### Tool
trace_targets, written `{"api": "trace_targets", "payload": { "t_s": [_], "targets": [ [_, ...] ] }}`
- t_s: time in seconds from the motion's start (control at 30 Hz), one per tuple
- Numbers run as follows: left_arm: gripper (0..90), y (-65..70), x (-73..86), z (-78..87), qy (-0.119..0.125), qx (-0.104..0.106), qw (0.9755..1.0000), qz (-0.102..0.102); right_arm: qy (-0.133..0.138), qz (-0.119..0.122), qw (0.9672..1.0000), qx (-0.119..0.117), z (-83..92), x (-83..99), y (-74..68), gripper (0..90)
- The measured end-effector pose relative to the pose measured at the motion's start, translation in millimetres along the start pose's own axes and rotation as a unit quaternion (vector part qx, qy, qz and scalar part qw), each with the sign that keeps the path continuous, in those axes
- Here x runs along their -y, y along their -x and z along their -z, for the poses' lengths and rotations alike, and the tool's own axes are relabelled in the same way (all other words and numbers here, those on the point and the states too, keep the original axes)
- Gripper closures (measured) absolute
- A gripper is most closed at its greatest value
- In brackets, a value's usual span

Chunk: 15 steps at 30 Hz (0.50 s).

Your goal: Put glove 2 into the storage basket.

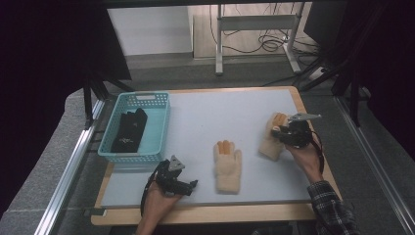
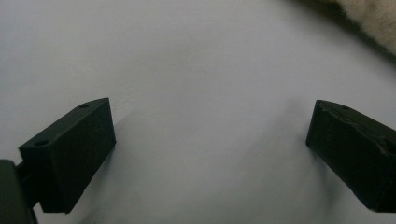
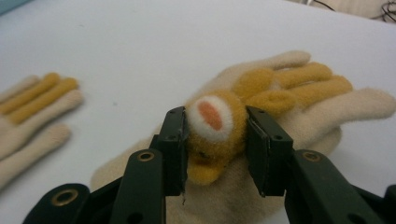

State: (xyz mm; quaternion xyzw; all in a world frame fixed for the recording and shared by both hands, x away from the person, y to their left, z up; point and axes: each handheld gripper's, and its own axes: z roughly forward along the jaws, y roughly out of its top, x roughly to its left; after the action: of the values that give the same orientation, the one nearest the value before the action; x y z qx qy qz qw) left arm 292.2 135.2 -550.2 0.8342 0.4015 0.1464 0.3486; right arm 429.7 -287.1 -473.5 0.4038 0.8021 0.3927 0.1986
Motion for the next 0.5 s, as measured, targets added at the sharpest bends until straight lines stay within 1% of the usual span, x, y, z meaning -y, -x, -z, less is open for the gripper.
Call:
{"api": "trace_targets", "payload": {
  "t_s": [0.03, 0.07, 0.13, 0.17, 0.2, 0.23, 0.27, 0.3, 0.33, 0.37, 0.4, 0.43, 0.47, 0.5],
  "targets": [
    [1.5, 0.0, 0.0, 0.0, 0.000, 0.000, 1.0000, 0.000, 0.000, 0.000, 1.0000, 0.000, 0.0, 0.0, 0.0, 60.3],
    [1.5, 0.0, 0.0, 0.0, 0.000, 0.000, 1.0000, 0.000, 0.006, 0.007, 0.9999, -0.010, 4.6, -3.9, -7.7, 60.3],
    [1.5, 0.1, 0.0, 0.0, 0.000, 0.000, 1.0000, 0.000, 0.012, 0.013, 0.9997, -0.020, 8.4, -6.7, -14.1, 60.3],
    [1.5, 0.1, 0.0, 0.0, 0.000, 0.000, 1.0000, 0.000, 0.012, 0.013, 0.9997, -0.020, 8.4, -6.7, -14.1, 60.3],
    [1.6, 0.0, 0.0, 0.0, 0.000, 0.000, 1.0000, 0.000, 0.020, 0.017, 0.9991, -0.034, 13.4, -10.0, -23.6, 60.2],
    [1.5, 0.0, 0.0, 0.0, 0.000, 0.000, 1.0000, 0.000, 0.020, 0.017, 0.9991, -0.034, 13.4, -10.0, -23.6, 60.2],
    [1.5, 0.1, 0.0, 0.0, 0.000, 0.000, 1.0000, 0.000, 0.026, 0.022, 0.9982, -0.050, 17.3, -12.6, -32.1, 60.2],
    [1.5, 0.1, 0.0, 0.0, 0.000, 0.000, 1.0000, 0.000, 0.026, 0.022, 0.9982, -0.050, 17.3, -12.6, -32.1, 60.2],
    [1.5, 0.1, 0.0, 0.0, 0.000, 0.000, 1.0000, 0.000, 0.031, 0.028, 0.9969, -0.067, 20.7, -14.8, -41.2, 60.3],
    [1.5, 0.1, 0.0, 0.0, 0.000, 0.000, 1.0000, 0.000, 0.031, 0.028, 0.9969, -0.067, 20.7, -14.8, -41.2, 60.3],
    [1.5, 0.0, 0.0, 0.0, 0.000, 0.000, 1.0000, 0.000, 0.034, 0.033, 0.9954, -0.083, 23.7, -16.8, -50.9, 60.2],
    [1.5, 0.0, 0.0, 0.0, 0.000, 0.000, 1.0000, 0.000, 0.034, 0.033, 0.9954, -0.083, 23.7, -16.8, -50.9, 60.2],
    [1.5, -0.1, 0.0, 0.1, 0.000, -0.001, 1.0000, 0.000, 0.035, 0.037, 0.9934, -0.103, 26.3, -18.8, -61.1, 60.2],
    [1.5, -0.2, 0.0, 0.0, 0.000, 0.000, 1.0000, -0.001, 0.036, 0.039, 0.9921, -0.114, 27.4, -19.9, -66.3, 60.2]
  ]
}}
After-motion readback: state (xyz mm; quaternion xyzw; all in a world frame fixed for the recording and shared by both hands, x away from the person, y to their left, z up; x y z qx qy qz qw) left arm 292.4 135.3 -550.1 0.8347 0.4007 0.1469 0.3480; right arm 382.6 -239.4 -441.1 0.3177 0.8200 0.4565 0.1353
